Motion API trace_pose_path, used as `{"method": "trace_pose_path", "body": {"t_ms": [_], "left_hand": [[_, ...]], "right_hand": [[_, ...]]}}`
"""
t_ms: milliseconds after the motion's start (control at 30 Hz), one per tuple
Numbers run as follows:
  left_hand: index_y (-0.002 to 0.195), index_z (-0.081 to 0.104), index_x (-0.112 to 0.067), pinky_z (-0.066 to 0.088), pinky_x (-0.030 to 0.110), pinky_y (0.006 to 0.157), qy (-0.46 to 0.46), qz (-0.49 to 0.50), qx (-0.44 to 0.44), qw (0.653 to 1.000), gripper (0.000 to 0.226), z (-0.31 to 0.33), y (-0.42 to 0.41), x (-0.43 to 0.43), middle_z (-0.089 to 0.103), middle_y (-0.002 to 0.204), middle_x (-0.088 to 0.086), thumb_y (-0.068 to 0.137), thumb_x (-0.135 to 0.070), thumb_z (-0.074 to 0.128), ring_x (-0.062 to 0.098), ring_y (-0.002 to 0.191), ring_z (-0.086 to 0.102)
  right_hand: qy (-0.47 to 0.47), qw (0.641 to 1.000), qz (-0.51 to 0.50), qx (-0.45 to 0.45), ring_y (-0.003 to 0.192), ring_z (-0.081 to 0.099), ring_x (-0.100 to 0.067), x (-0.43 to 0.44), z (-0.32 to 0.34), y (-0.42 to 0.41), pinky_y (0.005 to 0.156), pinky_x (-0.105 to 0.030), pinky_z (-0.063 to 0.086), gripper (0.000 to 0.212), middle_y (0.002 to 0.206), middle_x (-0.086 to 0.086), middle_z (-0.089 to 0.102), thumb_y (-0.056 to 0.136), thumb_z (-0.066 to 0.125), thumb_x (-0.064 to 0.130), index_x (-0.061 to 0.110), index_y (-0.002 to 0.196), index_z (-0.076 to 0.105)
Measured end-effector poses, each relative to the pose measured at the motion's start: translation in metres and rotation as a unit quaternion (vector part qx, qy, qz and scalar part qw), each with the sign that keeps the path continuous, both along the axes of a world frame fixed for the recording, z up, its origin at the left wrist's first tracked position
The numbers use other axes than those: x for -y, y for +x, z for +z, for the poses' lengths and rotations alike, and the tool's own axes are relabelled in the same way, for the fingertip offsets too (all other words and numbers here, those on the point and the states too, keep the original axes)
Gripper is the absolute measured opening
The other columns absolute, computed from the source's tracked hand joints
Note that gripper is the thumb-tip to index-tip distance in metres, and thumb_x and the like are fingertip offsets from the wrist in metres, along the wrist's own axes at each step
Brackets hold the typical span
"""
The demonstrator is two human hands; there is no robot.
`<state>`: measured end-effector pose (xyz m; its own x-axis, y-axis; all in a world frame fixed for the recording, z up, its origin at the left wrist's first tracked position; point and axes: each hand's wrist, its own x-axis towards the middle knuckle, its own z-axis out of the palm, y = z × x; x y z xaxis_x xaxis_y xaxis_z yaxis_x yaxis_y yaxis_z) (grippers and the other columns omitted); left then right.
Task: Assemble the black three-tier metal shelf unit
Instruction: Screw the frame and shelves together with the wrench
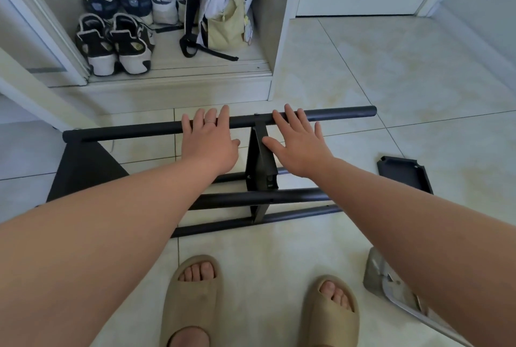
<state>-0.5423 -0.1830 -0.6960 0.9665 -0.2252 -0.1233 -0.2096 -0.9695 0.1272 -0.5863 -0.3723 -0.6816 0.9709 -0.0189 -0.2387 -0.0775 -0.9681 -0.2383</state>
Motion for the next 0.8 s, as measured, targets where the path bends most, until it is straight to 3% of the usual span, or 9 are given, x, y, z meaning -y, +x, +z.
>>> {"method": "trace_pose_path", "body": {"t_ms": [233,467,800], "left_hand": [[0.159,0.006,-0.024,-0.002,0.053,0.123,-0.020,-0.004,-0.030,0.999,0.067,0.023,-0.022,0.006,0.000,0.168,0.006,0.103,-0.052,0.030,0.030,0.153,-0.005],[0.159,0.010,-0.026,0.002,0.051,0.123,-0.034,-0.142,0.007,0.989,0.064,0.067,-0.074,0.039,0.001,0.168,0.004,0.104,-0.052,0.028,0.027,0.154,-0.005],[0.158,0.016,-0.024,0.001,0.043,0.125,0.005,-0.380,-0.003,0.925,0.061,0.062,-0.156,0.111,-0.001,0.168,0.003,0.104,-0.049,0.032,0.023,0.154,-0.006]], "right_hand": [[-0.012,1.000,0.008,-0.009,0.155,-0.015,-0.018,0.014,0.019,-0.031,0.124,-0.051,-0.008,0.069,0.169,0.007,-0.011,0.103,0.020,0.063,0.033,0.162,0.002],[-0.086,0.996,0.017,0.011,0.155,-0.017,-0.019,0.054,0.061,-0.104,0.124,-0.051,-0.007,0.069,0.169,0.007,-0.012,0.102,0.018,0.063,0.032,0.162,-0.001],[-0.127,0.984,-0.069,-0.102,0.156,-0.011,-0.017,0.148,0.055,-0.223,0.126,-0.049,0.001,0.068,0.169,0.010,-0.005,0.103,0.025,0.062,0.035,0.162,0.003]]}}
